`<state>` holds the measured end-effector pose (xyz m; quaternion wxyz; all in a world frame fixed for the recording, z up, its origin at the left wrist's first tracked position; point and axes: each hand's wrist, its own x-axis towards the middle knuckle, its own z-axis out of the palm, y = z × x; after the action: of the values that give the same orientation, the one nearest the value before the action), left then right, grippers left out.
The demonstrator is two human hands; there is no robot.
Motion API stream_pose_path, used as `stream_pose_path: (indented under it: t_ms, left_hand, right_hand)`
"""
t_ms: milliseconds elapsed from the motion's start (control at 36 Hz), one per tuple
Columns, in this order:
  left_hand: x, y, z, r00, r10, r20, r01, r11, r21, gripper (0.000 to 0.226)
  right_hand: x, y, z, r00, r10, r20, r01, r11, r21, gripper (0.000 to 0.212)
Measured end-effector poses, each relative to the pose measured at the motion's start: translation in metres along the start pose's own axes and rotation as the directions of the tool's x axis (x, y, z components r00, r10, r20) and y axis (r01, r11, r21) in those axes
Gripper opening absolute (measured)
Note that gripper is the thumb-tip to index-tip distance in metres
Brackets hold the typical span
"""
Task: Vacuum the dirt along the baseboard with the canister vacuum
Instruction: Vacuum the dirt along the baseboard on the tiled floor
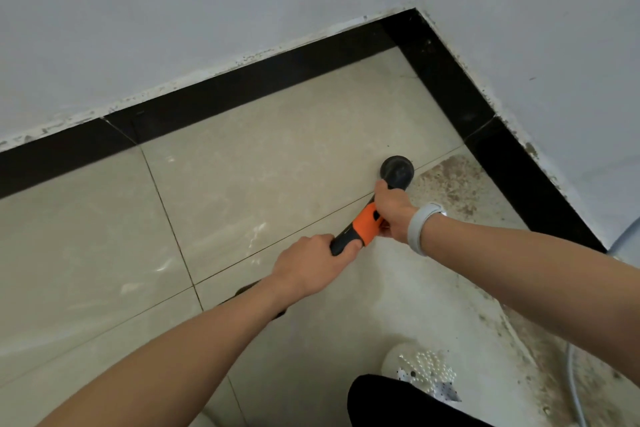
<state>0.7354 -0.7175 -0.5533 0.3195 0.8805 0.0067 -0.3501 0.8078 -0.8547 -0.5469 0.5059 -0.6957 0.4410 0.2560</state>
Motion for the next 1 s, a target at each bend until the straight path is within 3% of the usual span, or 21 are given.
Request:
stream_pose_path:
  t_ms: [139,444,556,694,778,806,861,917,1000]
  left_hand:
    - [0.028,0.023,-0.004,0.999,0.030,0.009,-0.031,0.998,0.061,0.057]
    - [0.036,0.016,-0.021,0.991,-0.002,-0.132,0.018,0.993,0.119,0.049]
    - [0.015,-0.020,-0.034,0.994,-0.057,-0.097,0.069,0.989,0.132,0.050]
    - [-0.008,-0.054,-0.044,0.995,-0.097,0.004,0.097,0.995,0.024,0.062]
    - [-0.020,-0.054,-0.037,0.996,-0.094,0.005,0.094,0.995,0.044,0.058]
    - [-0.024,-0.050,-0.035,0.996,-0.093,0.012,0.092,0.995,0.049,0.057]
    - [-0.029,-0.040,-0.027,0.996,-0.080,0.035,0.079,0.996,0.042,0.056]
    - [-0.030,-0.029,-0.018,0.996,-0.060,0.059,0.058,0.998,0.035,0.054]
    - [-0.034,-0.018,-0.006,0.996,-0.037,0.087,0.032,0.998,0.050,0.052]
  right_hand:
    - [0.020,-0.017,-0.026,0.999,-0.021,-0.026,0.021,1.000,0.008,0.039]
    - [0.029,-0.041,-0.006,0.995,-0.088,0.055,0.083,0.993,0.086,0.052]
    - [0.017,-0.020,0.029,0.995,-0.041,0.089,0.034,0.996,0.078,0.057]
    - [-0.010,0.001,0.059,0.992,0.033,0.118,-0.050,0.988,0.147,0.060]
    - [-0.027,0.007,0.051,0.967,0.142,0.213,-0.209,0.918,0.338,0.042]
    - [-0.026,0.005,0.043,0.966,0.157,0.208,-0.218,0.924,0.314,0.032]
    - [-0.040,0.007,0.034,0.969,0.160,0.188,-0.220,0.906,0.362,0.039]
    - [-0.040,0.013,0.023,0.991,0.020,0.129,-0.051,0.969,0.241,0.052]
    - [-0.034,0.019,0.010,0.993,0.045,0.109,-0.054,0.995,0.080,0.052]
